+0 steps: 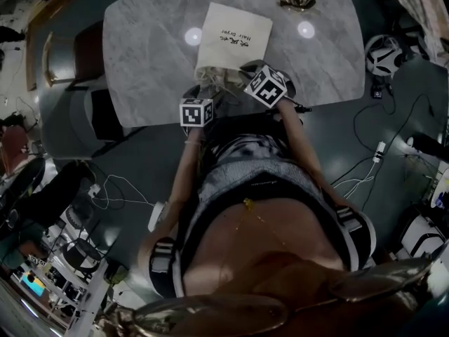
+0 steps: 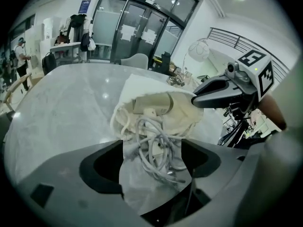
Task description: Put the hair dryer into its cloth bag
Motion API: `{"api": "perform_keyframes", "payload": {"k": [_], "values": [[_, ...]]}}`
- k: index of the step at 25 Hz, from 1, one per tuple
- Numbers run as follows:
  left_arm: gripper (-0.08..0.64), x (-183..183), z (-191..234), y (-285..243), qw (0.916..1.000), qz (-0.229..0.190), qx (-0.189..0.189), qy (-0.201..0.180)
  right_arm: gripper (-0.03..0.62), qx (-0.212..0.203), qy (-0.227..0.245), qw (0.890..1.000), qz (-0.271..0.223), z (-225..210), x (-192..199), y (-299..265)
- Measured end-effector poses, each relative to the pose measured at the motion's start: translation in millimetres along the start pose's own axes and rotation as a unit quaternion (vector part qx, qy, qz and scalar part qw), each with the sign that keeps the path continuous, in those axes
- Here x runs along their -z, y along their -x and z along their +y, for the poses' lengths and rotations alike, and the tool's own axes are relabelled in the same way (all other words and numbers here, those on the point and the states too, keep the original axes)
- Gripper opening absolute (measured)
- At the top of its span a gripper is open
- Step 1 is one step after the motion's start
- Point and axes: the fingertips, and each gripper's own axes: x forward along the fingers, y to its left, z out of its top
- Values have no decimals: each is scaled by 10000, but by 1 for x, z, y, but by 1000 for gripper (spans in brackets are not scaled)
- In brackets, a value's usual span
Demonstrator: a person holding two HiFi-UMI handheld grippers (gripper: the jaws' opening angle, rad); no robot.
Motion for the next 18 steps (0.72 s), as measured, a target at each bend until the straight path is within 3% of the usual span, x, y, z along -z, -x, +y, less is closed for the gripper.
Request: {"api": "perform_keyframes", "payload": {"k": [8,18], "values": [[362,18,-16,-11,9994,276,-144,146,77,-50,65,10000,-39,-4,8,4],[360,41,-5,-39,9963,521,-497,463,77,-136,267,9996,-20,4,3,1]]}}
